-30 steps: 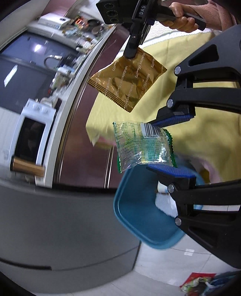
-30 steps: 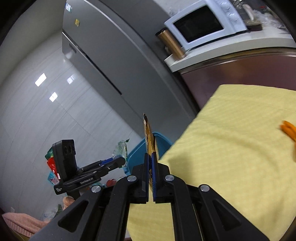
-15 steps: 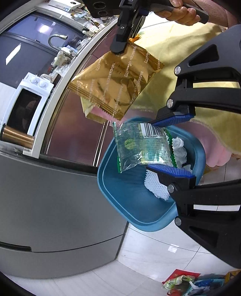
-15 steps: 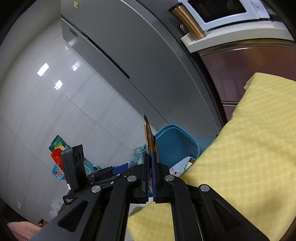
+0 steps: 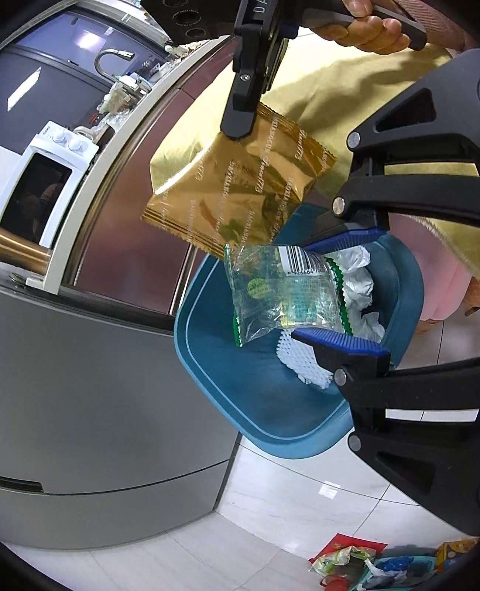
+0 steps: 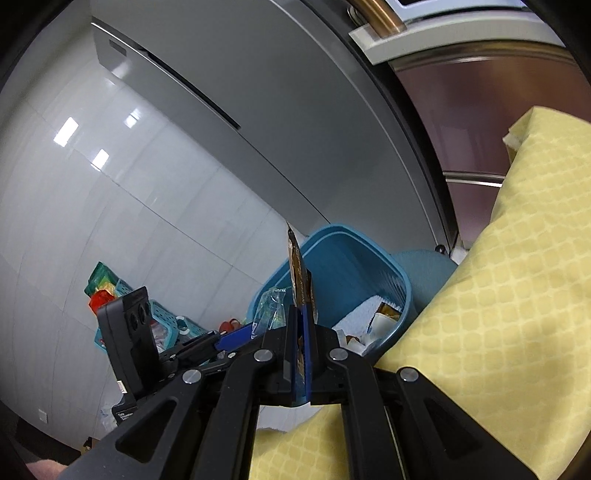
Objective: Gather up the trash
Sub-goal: 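Open both tools to drop the wrappers into the blue bin, then move both tools back over the table toward the orange peel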
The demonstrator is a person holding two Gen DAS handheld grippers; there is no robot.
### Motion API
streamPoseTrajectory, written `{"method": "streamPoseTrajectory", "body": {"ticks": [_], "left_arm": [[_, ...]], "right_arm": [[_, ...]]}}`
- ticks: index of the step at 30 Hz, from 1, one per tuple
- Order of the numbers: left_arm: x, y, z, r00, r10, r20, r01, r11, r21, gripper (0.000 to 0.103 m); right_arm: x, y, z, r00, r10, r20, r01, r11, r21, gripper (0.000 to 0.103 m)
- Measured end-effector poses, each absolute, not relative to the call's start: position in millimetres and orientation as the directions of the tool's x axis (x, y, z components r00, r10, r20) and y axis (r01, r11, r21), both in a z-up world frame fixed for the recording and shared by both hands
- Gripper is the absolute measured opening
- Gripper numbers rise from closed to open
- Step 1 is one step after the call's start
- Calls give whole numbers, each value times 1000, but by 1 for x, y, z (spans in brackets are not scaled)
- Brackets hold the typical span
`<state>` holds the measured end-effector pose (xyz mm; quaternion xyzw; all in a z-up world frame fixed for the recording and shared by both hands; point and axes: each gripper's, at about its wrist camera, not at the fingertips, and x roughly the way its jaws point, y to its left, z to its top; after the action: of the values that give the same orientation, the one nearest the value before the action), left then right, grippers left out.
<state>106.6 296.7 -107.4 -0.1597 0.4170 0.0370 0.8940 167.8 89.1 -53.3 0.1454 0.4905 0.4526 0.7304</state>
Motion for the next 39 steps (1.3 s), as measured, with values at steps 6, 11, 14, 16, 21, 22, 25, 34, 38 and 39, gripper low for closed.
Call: {"method": "streamPoseTrajectory", "body": {"ticks": [6,11,14,16,21,22,25,34,38,39], "left_arm": [[114,299,-116,636,-68,-768,-212,942,-259,41],[122,300,-125,623,-68,-779,-223,939,-260,43],[128,301,-131,614,-79,-786,-229,935,-273,43],[130,301,-135,609,-76,-790,-234,934,-271,45],[135,301,-140,602,-72,-795,-247,930,-271,51],[134,300,-141,601,-72,-796,-249,929,-272,51],[132,296,-140,605,-72,-793,-244,931,-272,51],[120,259,-99,693,-119,-711,-120,953,-276,53],[116,225,-77,731,-191,-655,-13,956,-293,55],[117,212,-70,739,-218,-638,28,955,-294,56]], "right_arm": [[167,106,-63,95,782,-616,-517,567,641,2],[164,119,-67,87,756,-649,-522,590,617,4],[165,124,-73,84,743,-664,-519,601,607,7],[164,125,-74,85,735,-672,-518,609,601,8],[158,124,-69,105,730,-675,-539,613,578,13],[157,123,-67,108,732,-673,-543,611,576,13],[153,116,-61,117,739,-664,-552,604,575,15],[137,66,-33,178,762,-622,-582,591,558,23],[131,25,-17,252,760,-599,-581,614,535,31],[128,11,-13,274,755,-596,-578,624,526,31]]}}
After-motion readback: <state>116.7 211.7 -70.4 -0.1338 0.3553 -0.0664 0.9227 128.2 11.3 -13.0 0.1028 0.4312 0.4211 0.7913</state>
